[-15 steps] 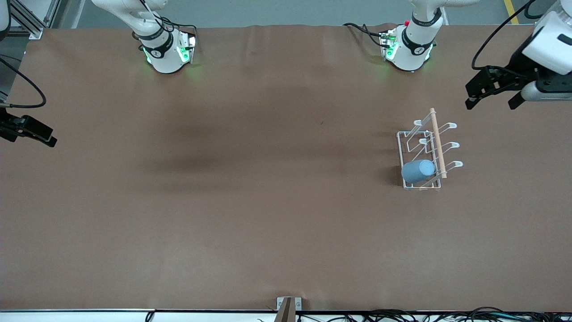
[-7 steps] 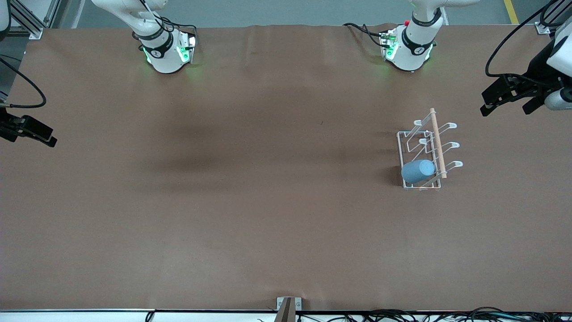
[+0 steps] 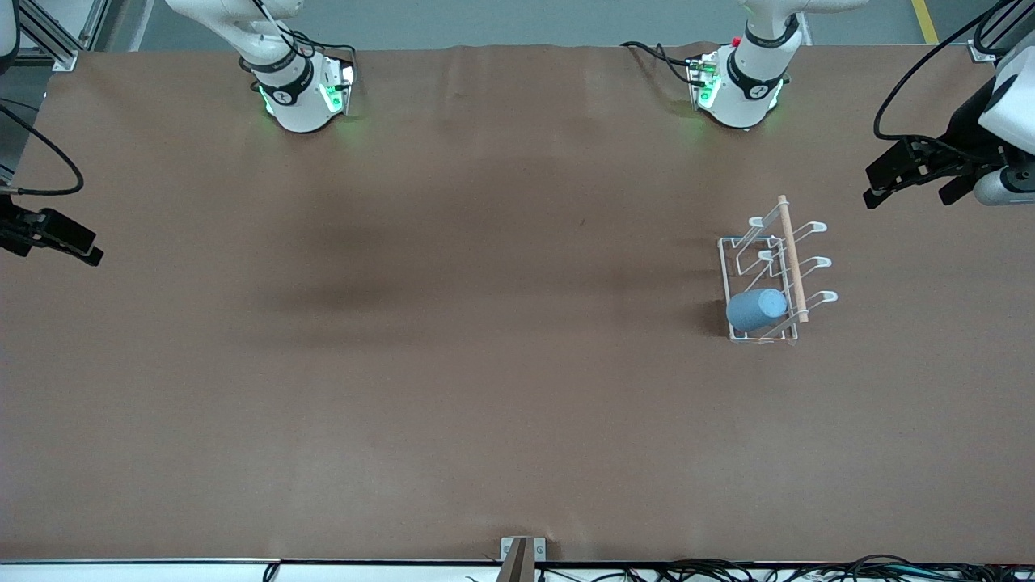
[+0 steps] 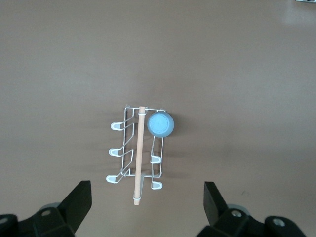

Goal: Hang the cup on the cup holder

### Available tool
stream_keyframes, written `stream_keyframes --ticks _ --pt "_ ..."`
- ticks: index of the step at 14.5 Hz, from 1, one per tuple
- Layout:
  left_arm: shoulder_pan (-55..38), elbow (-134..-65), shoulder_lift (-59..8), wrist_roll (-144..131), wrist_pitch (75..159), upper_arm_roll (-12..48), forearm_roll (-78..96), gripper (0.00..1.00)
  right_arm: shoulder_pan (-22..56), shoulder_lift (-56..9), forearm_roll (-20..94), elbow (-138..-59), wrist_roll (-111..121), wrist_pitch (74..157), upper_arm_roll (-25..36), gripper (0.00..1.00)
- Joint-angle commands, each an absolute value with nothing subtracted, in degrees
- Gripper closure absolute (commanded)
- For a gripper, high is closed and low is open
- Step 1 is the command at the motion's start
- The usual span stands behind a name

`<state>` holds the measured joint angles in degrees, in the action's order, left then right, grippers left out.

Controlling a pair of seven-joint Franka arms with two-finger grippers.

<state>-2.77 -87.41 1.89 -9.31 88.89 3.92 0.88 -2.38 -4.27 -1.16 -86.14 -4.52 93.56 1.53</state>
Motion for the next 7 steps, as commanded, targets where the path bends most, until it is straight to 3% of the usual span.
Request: stream_keyframes --ticks 1,7 --pt "-3.07 -86.49 1.58 -6.95 86.67 4.48 -1.49 0.00 -2.46 -2.81 -1.41 -87.80 -4.04 94.22 1.49 0.00" --pt "-2.81 -86.48 1.58 -7.56 86.57 4.57 -0.88 0.00 -2.46 -2.81 -1.41 -87.80 -4.04 93.96 1.49 0.00"
